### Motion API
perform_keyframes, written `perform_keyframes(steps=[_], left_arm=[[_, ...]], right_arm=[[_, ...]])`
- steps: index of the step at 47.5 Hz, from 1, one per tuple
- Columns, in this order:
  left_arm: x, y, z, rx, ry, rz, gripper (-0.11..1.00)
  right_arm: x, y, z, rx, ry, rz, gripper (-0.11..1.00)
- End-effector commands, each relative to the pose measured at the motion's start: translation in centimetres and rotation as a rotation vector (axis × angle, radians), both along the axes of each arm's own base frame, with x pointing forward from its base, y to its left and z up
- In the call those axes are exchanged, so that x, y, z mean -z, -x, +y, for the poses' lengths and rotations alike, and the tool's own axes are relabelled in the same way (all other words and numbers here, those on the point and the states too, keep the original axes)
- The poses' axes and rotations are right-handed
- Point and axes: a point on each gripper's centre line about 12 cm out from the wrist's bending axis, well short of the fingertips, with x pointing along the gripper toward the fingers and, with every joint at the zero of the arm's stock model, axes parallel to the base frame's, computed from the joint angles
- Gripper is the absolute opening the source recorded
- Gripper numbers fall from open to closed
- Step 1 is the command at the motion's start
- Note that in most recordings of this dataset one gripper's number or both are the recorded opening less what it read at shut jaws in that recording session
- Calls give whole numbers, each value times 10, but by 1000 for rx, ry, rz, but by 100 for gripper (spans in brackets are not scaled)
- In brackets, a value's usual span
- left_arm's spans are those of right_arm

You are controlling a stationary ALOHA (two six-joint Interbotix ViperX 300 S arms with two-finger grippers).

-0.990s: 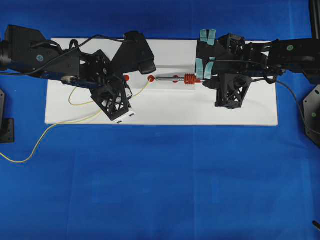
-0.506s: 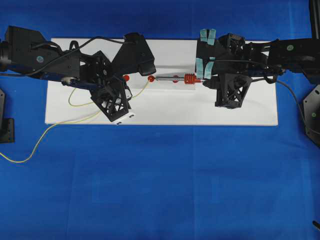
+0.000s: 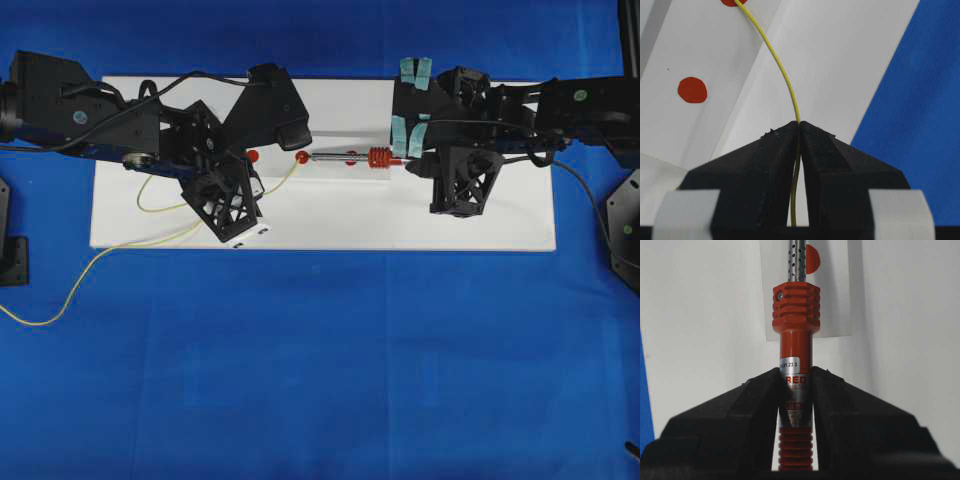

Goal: Touch the tip of the soldering iron to the tip of the solder at the mark.

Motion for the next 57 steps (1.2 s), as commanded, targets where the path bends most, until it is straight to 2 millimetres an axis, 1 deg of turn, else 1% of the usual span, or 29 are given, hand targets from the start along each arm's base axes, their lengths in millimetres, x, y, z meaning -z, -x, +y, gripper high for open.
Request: perform_keyframes(steps=[1,48,53,57], left_arm=[[-11,-3,1,-2,-3,-34,3],[-12,-3,2,6,-10,-36,3],[-16,-1,2,7,-11,-45,3],[-26,3,1,13,-16,-66,3]], right_arm=[[-11,-6,-2,0,11,-37,7],[-10,-6,-2,2,9,-34,7],[-10,-6,-2,1,10,-34,7],[-10,-6,-2,1,10,-34,7]])
